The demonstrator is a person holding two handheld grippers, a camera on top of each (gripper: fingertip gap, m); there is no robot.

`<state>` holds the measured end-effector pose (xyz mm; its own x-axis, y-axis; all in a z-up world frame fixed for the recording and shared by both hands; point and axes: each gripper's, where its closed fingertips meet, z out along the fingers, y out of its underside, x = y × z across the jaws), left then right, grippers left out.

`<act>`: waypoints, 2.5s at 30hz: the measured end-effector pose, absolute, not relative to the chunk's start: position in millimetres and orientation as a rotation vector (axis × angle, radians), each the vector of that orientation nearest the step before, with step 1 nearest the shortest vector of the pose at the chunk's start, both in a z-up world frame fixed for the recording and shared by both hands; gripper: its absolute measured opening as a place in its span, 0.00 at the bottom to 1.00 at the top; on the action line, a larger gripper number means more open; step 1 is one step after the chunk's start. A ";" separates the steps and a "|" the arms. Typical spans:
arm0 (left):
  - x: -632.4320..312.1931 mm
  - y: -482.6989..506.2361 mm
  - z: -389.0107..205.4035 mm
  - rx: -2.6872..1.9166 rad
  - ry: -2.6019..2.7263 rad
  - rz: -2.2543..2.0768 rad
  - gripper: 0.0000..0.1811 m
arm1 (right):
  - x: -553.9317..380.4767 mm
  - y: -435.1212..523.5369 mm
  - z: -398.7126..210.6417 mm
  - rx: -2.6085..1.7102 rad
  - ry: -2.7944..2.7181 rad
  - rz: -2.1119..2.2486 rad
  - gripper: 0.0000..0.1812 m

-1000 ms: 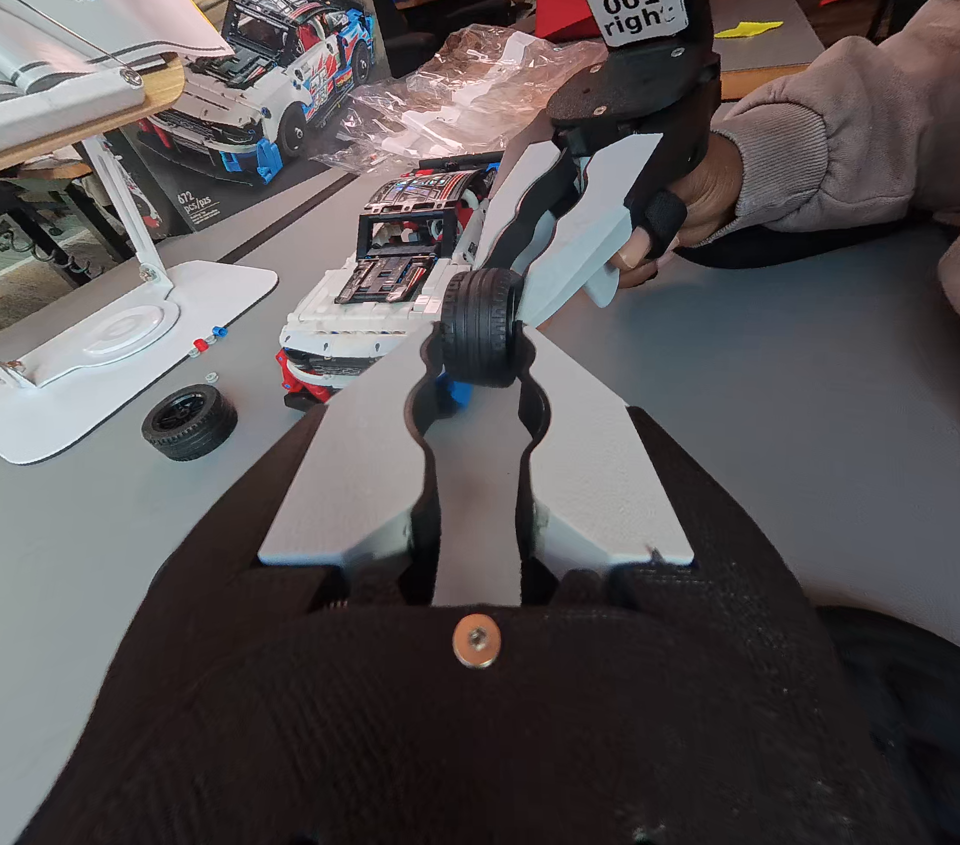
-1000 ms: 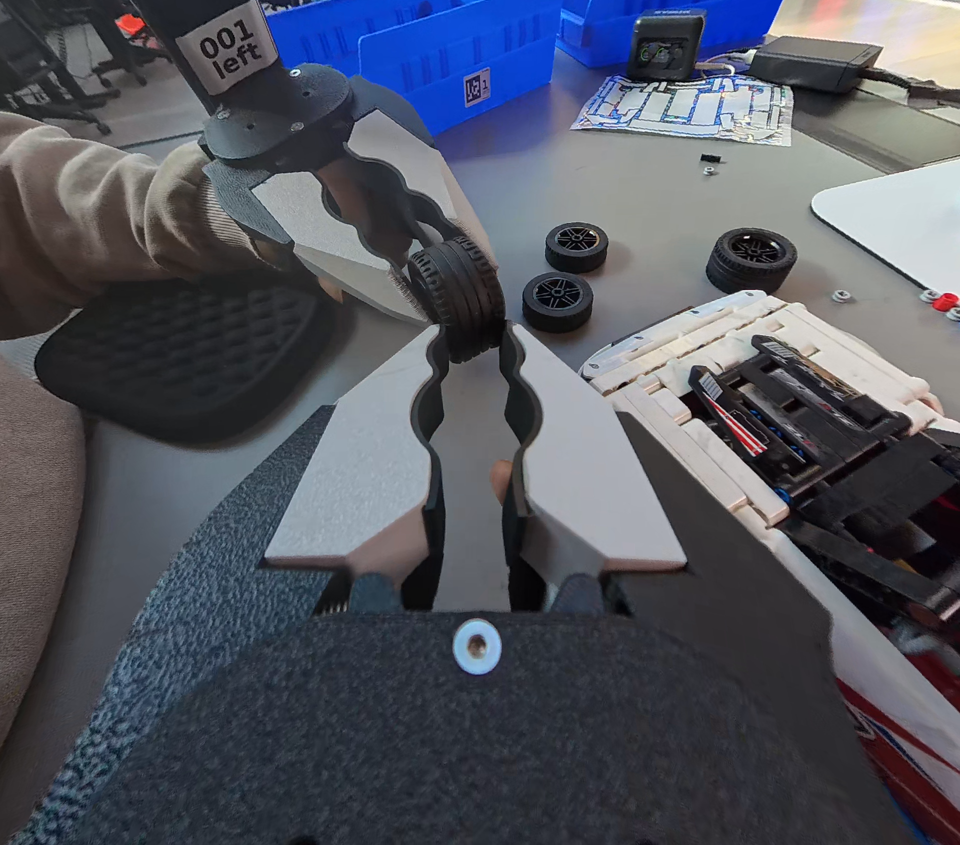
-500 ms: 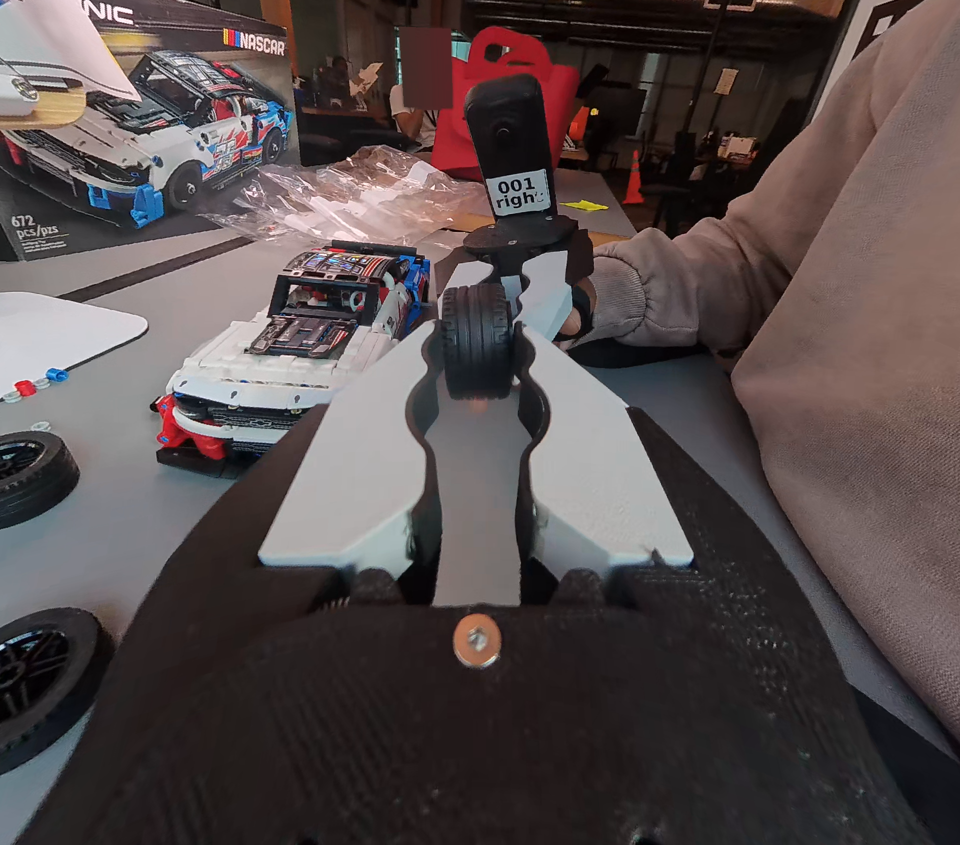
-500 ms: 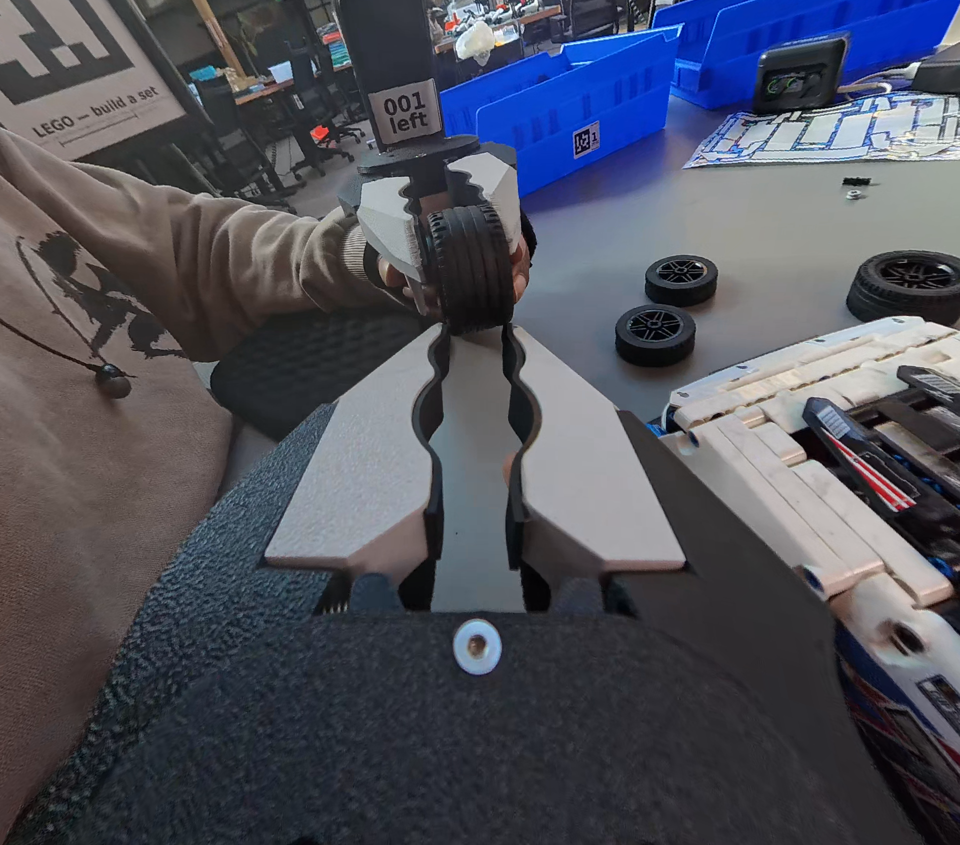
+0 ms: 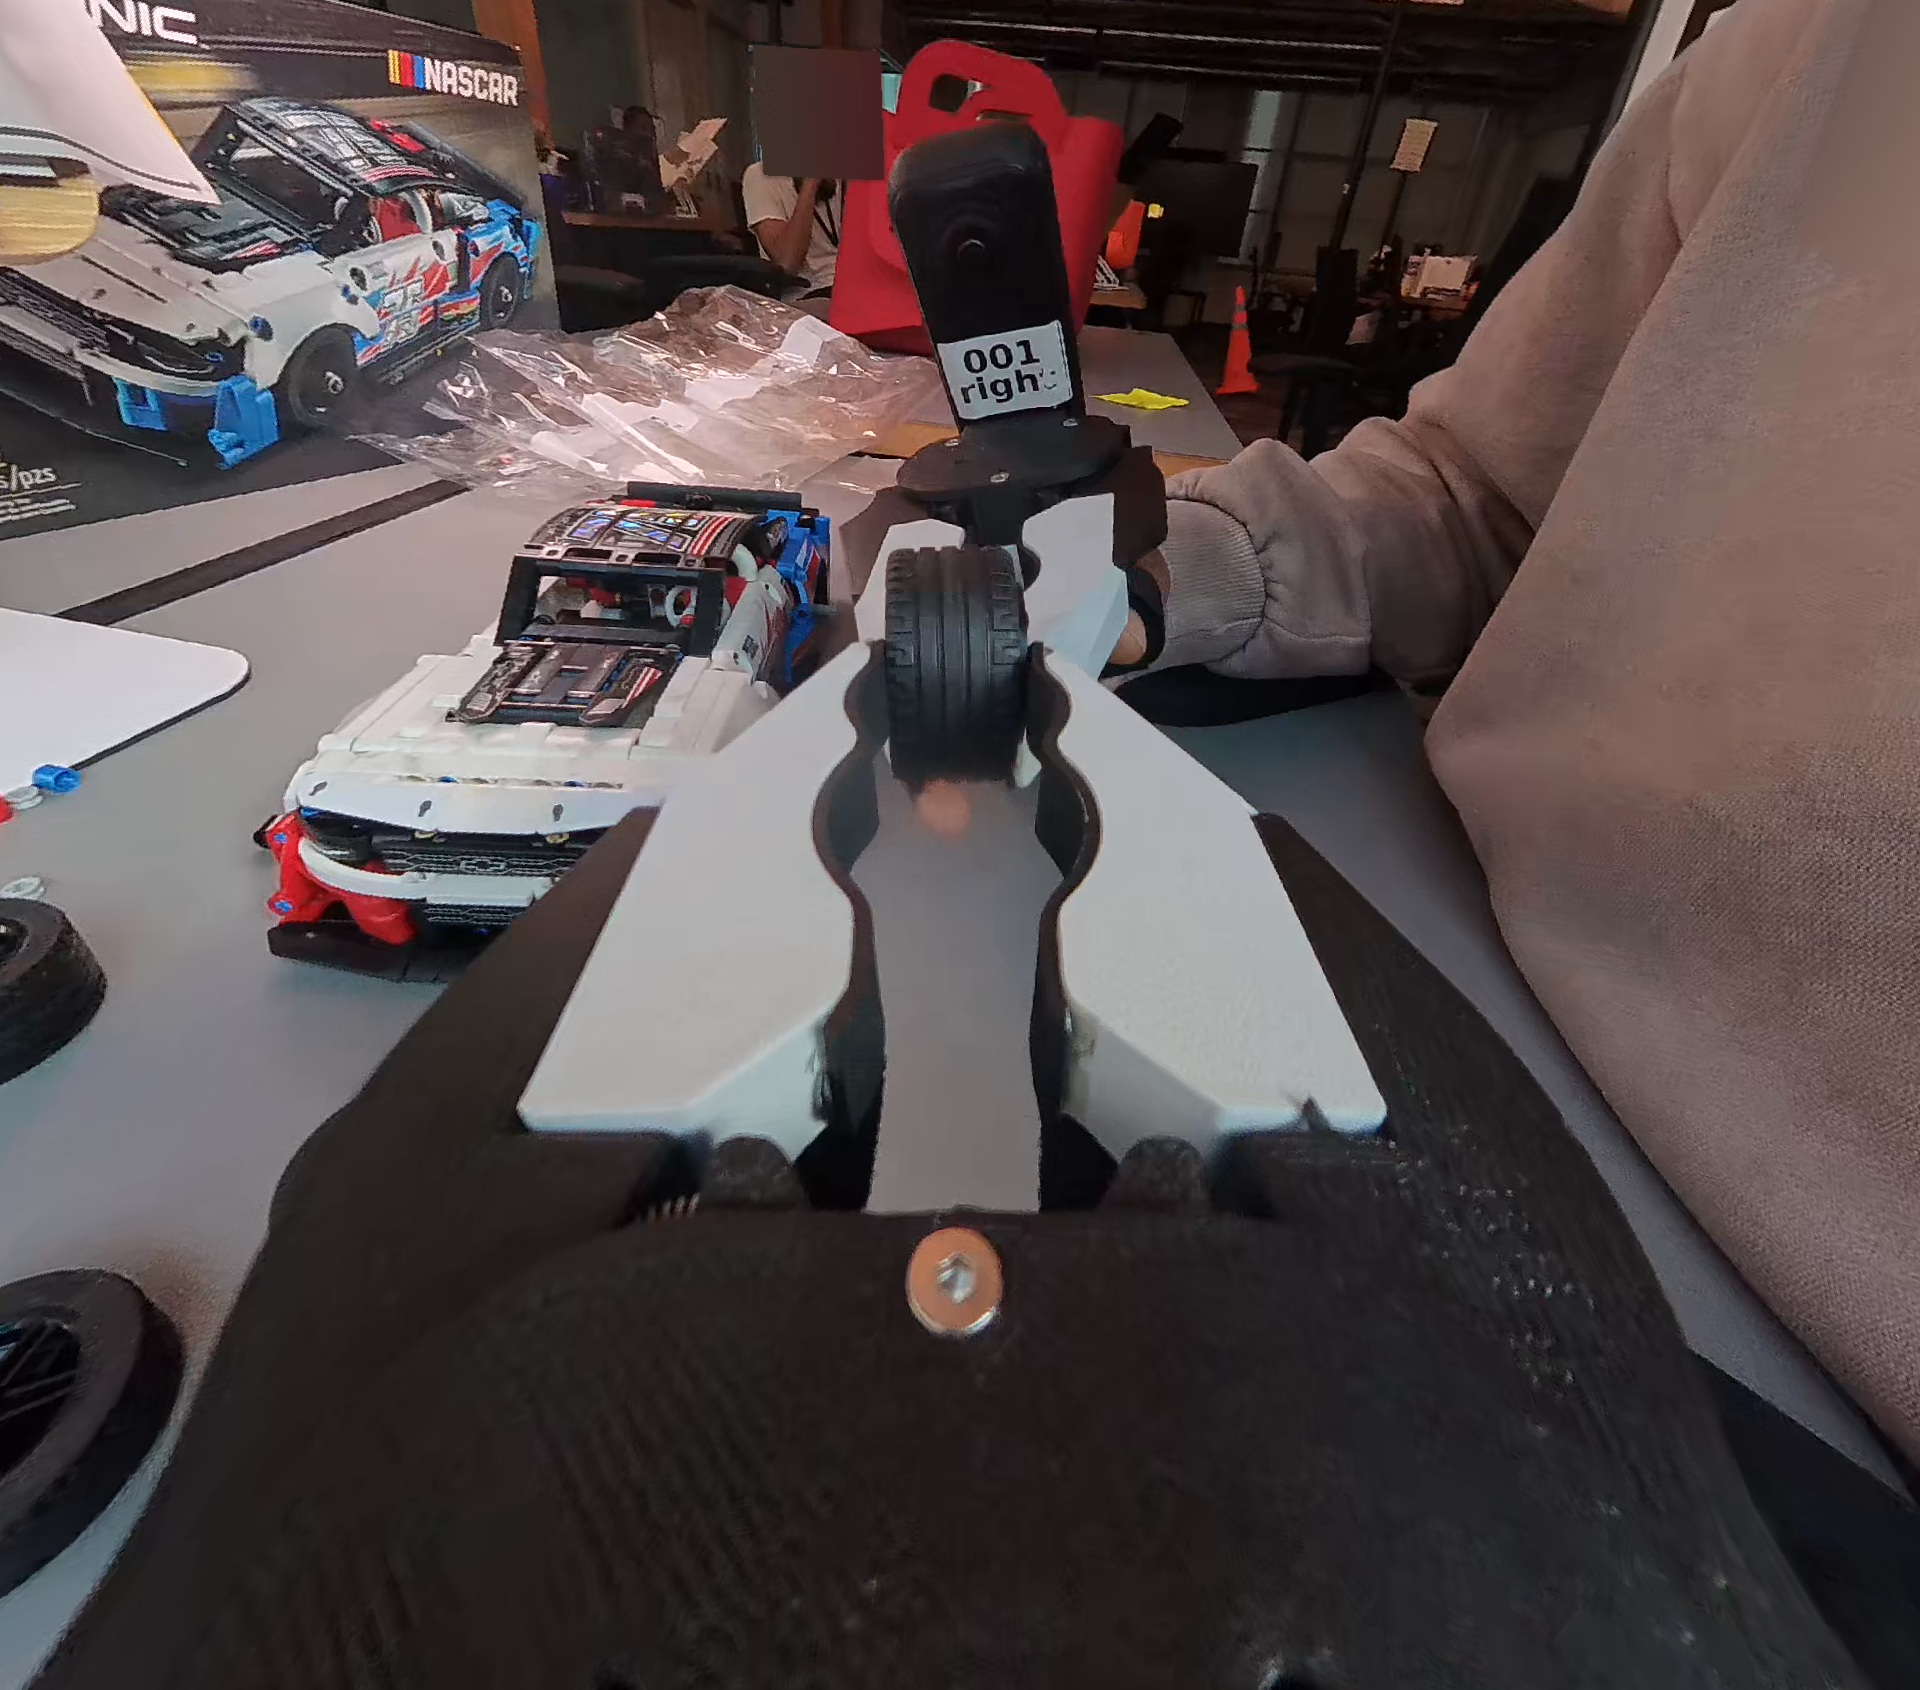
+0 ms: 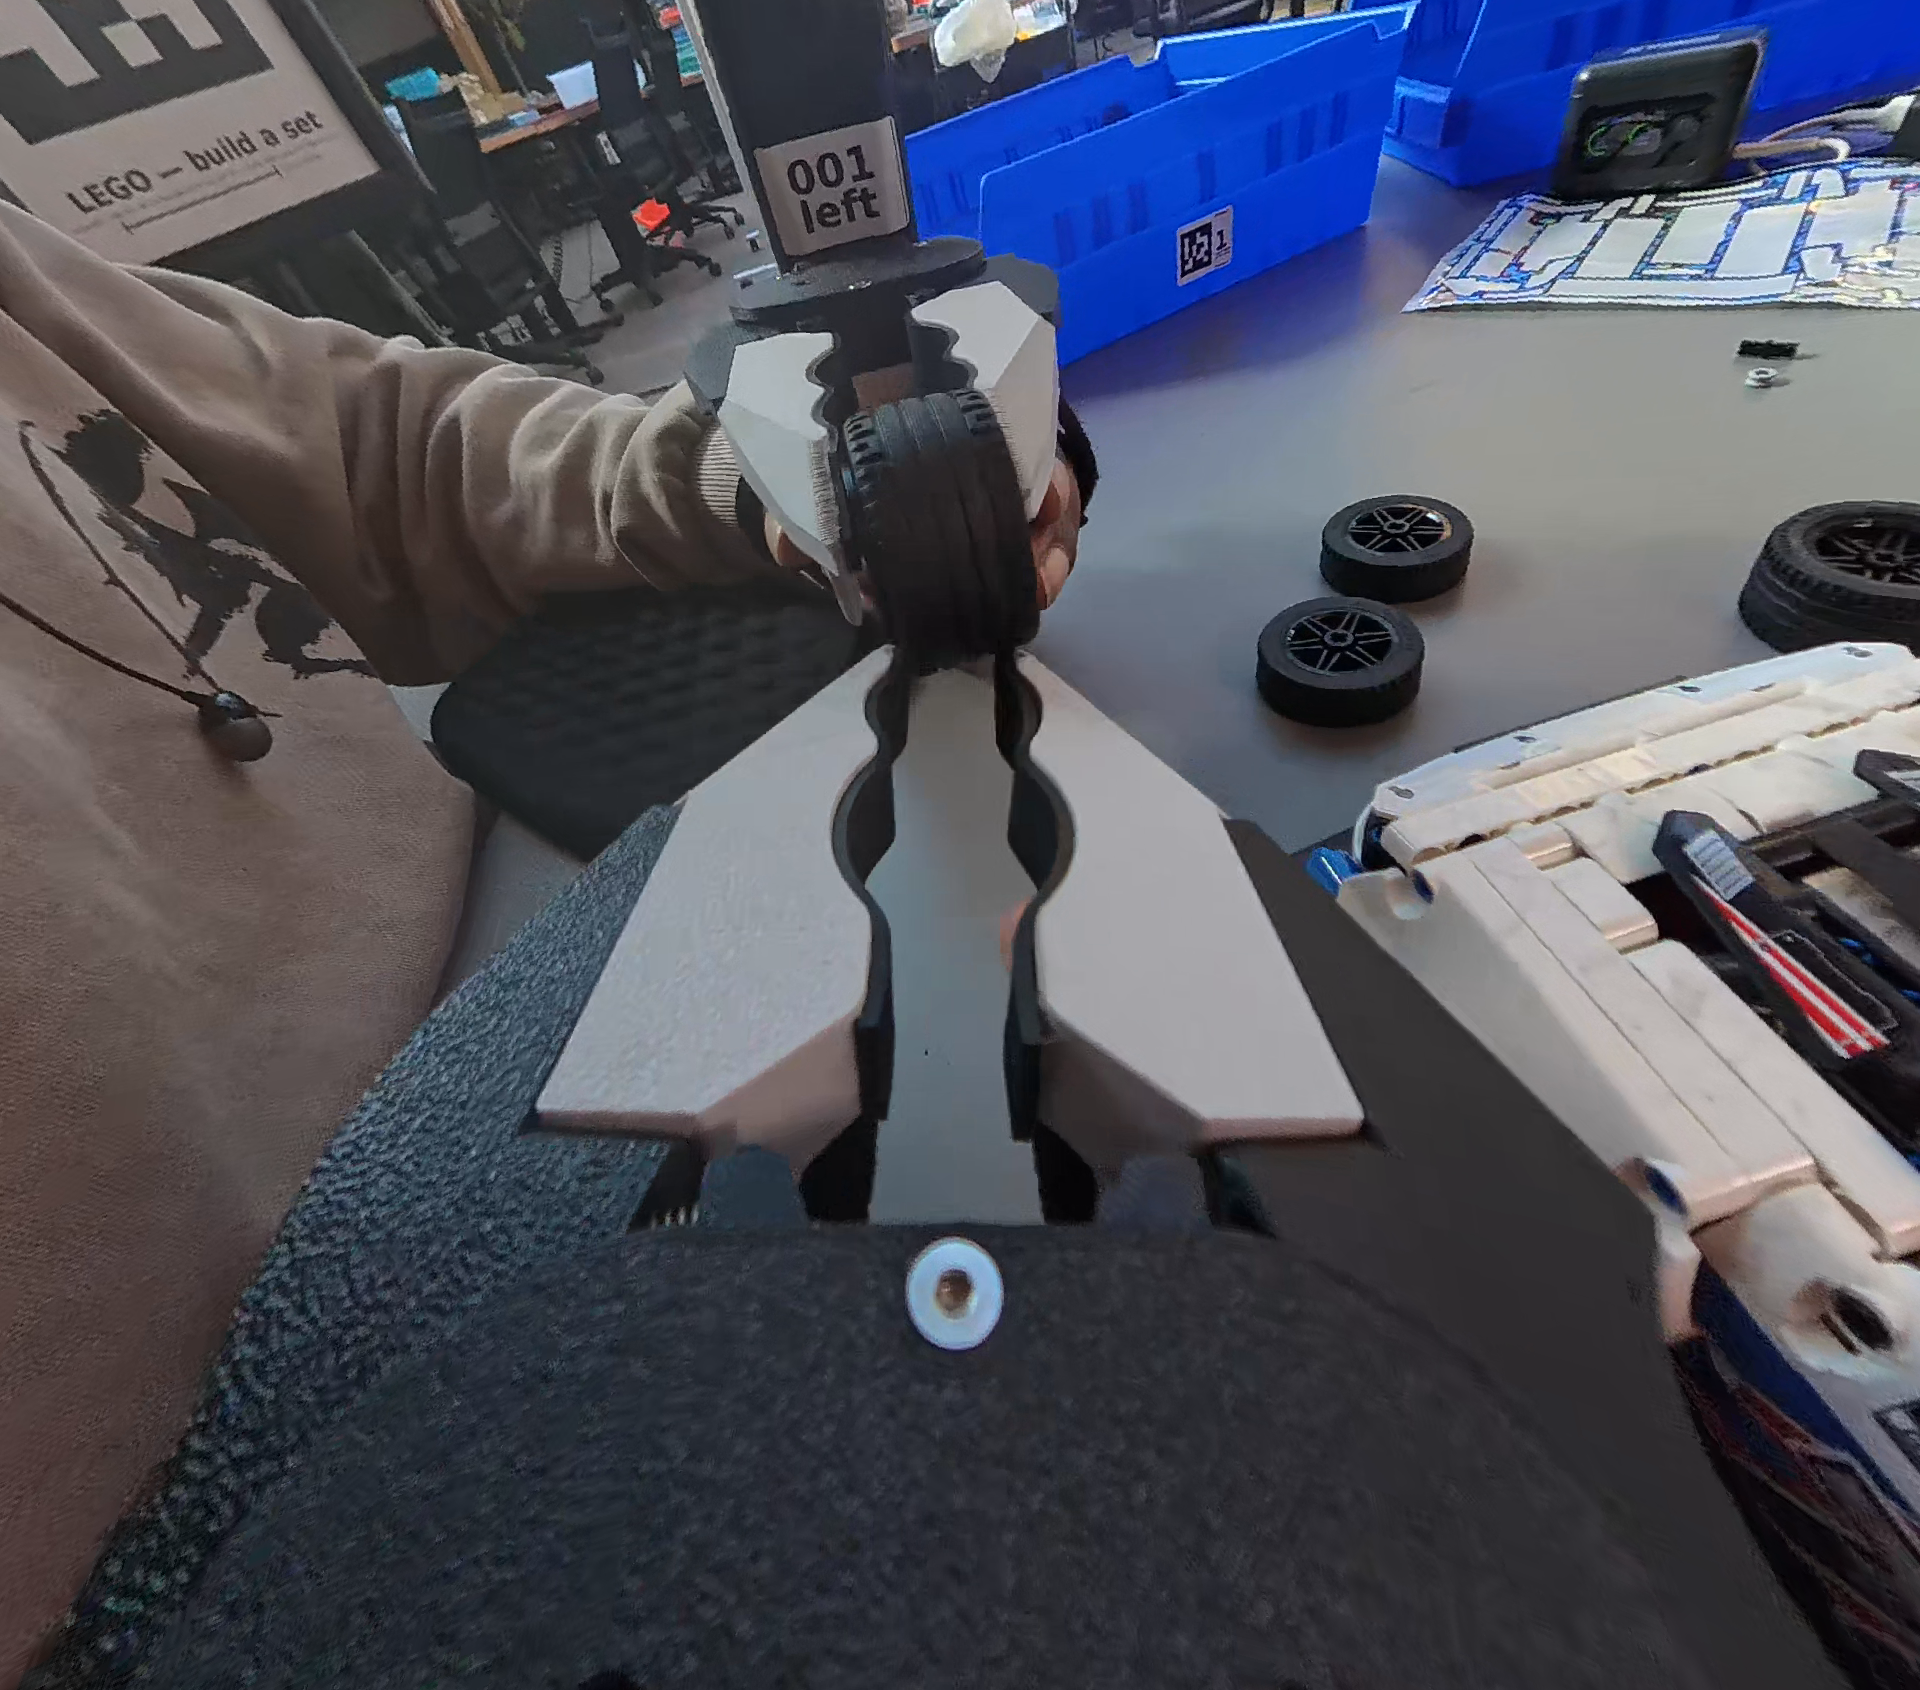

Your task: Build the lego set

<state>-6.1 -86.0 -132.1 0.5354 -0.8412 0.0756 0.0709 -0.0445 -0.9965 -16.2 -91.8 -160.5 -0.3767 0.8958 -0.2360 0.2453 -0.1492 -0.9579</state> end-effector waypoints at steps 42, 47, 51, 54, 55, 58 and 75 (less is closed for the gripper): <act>4.8 -107.6 -126.4 -1.371 0.751 -1.120 0.13 | -8.2 -109.8 -136.2 -1.185 -1.560 1.795 0.13; 5.4 -111.0 -125.4 -1.358 0.766 -1.150 0.13 | -7.3 -110.9 -130.0 -1.195 -1.518 1.856 0.14; 5.0 -109.6 -127.3 -1.378 0.770 -1.123 0.13 | -7.2 -108.7 -132.9 -1.207 -1.543 1.816 0.12; -1.7 -100.2 -132.0 -1.440 0.758 -1.009 0.20 | -11.1 -99.5 -146.7 -1.281 -1.610 1.637 0.11; -5.7 -96.6 -132.0 -1.457 0.744 -0.970 0.22 | -11.8 -95.6 -154.6 -1.309 -1.641 1.548 0.11; -9.9 -89.1 -144.5 -1.553 0.762 -0.861 0.16 | -13.2 -93.2 -165.9 -1.374 -1.669 1.454 0.11; -28.4 -65.8 -160.6 -1.780 0.439 -1.015 0.13 | -22.7 -67.4 -164.4 -1.329 -1.527 1.152 0.12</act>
